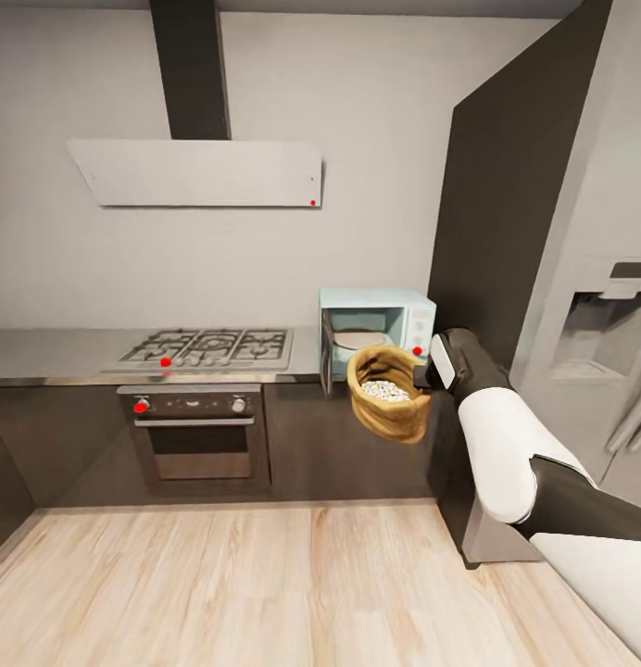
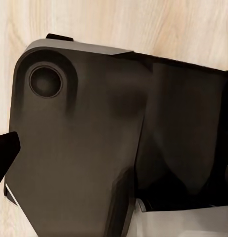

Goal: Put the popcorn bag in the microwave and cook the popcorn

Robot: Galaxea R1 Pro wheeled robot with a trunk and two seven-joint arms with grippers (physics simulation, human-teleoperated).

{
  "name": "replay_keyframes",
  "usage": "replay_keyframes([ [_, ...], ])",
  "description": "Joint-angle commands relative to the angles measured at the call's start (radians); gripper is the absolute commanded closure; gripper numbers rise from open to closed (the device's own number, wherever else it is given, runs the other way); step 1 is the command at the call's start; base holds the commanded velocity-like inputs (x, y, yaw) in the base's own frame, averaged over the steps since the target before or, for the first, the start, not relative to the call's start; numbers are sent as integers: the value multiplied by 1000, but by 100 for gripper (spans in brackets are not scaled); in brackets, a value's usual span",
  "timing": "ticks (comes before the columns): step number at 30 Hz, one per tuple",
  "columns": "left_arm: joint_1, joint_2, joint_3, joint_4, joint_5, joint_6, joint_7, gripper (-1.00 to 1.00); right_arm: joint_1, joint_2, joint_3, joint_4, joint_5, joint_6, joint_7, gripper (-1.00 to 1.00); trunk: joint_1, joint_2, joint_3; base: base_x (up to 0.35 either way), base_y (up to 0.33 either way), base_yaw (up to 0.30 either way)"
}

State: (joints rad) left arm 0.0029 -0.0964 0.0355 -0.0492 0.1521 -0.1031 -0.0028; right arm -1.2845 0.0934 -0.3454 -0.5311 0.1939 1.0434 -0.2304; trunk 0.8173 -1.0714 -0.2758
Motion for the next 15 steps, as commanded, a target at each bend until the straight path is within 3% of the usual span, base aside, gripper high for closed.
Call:
replay_keyframes([
  [1, 0, 0, 3, -2, 5, -1, 0, -100, -1, 2, -9, -1, 9, 3, 3, 100, 1, -1, -1, 322, 0, 0],
  [15, 0, 0, 4, -2, 6, -1, 0, -100, -1, 0, 6, -36, 15, 4, 2, 100, 1, -1, -1, 320, 0, 0],
])
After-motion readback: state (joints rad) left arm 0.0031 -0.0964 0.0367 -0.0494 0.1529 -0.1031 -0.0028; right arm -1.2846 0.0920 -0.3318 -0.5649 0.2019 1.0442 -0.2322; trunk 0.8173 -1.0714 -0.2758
